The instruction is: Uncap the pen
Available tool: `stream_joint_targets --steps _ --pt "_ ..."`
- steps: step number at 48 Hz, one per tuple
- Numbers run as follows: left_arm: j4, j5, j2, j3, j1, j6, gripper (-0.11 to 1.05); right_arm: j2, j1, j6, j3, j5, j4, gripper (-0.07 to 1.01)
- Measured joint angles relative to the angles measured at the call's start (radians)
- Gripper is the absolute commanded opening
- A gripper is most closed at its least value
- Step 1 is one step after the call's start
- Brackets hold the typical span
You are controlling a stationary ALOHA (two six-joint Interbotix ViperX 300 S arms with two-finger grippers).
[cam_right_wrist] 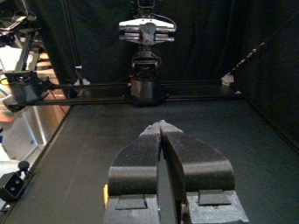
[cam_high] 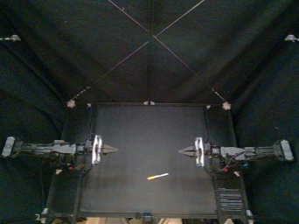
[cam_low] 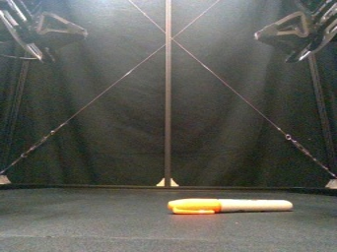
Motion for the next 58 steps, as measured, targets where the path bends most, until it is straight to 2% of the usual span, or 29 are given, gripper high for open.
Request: stream_joint_targets --steps 7,9,15,17,20,25,29,38,47,52,58 --pt "0.002 0.0 0.017 0.0 -0.008 0.0 -0.03 0.049 0.011 0.008 -0.003 -0.003 -0.002 0.01" --pt "0.002 0.0 0.032 0.002 -0.015 0.0 -0.02 0.077 0.023 0.008 -0.006 -0.003 -0.002 0.01" --pt "0.002 -0.003 0.097 0.002 -0.071 0.0031 -0.01 0.189 0.078 0.002 -0.035 -0.003 -0.002 0.01" --pt "0.002 -0.006 0.124 0.0 -0.092 0.0031 -0.01 0.239 0.1 0.011 -0.049 -0.003 0.0 0.01" --pt "0.002 -0.012 0.166 0.0 -0.118 0.0015 -0.01 0.319 0.126 0.003 -0.069 -0.003 -0.003 0.01" --pt "0.002 -0.02 0.224 0.0 -0.146 0.0015 -0.01 0.446 0.155 0.006 -0.106 -0.003 0.003 0.04" --pt "0.0 -0.026 0.267 -0.002 -0.16 0.0 0.0 0.546 0.167 0.009 -0.144 -0.002 0.014 0.11" --pt "0.0 -0.028 0.341 -0.011 -0.166 0.0 0.07 0.755 0.189 0.008 -0.222 0.029 0.044 0.42" --pt "0.0 -0.028 0.39 -0.026 -0.17 0.0 0.24 0.873 0.201 0.009 -0.287 0.095 0.074 0.78" --pt "0.0 -0.028 0.413 -0.032 -0.172 0.0 0.36 0.905 0.206 0.009 -0.302 0.127 0.1 0.87" --pt "0.0 -0.028 0.434 -0.035 -0.173 -0.0015 0.48 0.917 0.206 0.009 -0.302 0.16 0.124 0.87"
